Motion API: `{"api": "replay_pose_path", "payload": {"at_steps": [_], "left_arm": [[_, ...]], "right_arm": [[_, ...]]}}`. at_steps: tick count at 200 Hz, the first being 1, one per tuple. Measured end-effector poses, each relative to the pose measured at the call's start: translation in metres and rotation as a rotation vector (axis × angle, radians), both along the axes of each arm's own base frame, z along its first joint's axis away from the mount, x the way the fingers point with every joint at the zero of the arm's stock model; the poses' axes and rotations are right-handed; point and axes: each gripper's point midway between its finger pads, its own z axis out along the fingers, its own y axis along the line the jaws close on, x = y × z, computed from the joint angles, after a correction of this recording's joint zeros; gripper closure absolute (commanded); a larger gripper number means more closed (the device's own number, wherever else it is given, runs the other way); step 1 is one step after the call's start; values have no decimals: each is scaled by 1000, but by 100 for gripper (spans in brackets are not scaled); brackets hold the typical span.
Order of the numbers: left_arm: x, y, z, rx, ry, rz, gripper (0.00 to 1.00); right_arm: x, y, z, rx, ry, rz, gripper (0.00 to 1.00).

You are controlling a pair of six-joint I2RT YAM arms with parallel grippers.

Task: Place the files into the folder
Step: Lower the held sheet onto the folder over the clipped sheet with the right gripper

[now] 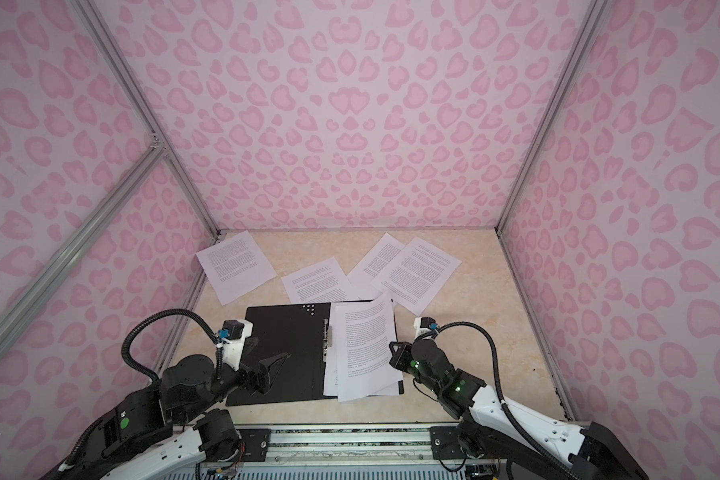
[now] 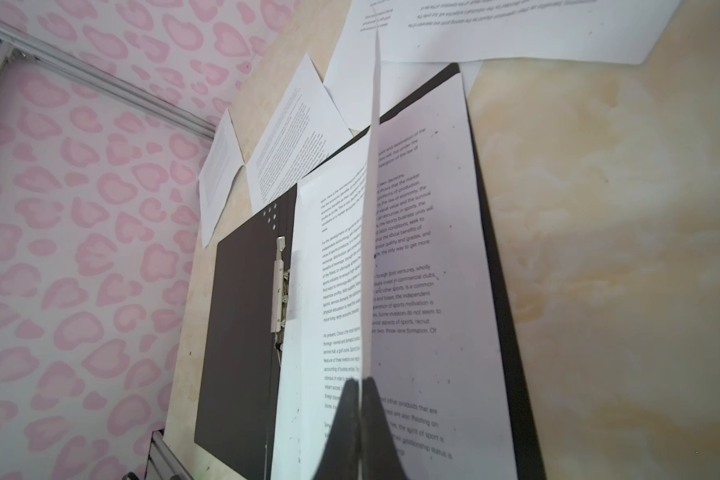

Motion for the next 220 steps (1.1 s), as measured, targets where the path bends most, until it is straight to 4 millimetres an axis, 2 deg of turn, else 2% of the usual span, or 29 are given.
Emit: {"api": "replay_pose_path", "payload": {"at_steps": [28, 70, 157, 220], "left_arm": [[-1, -1, 0, -2, 3, -7, 3], [-1, -2, 0, -5, 3, -11, 3], [-1, -2, 0, -6, 4, -12, 3], [-1, -2, 0, -6, 4, -12, 3]], "right_arm": [[2, -3, 6, 12, -22, -48, 100], [4, -6, -3, -11, -1, -81, 100], [5, 19, -12, -30, 28, -22, 100], [4, 20, -10, -30, 18, -47, 100]]}}
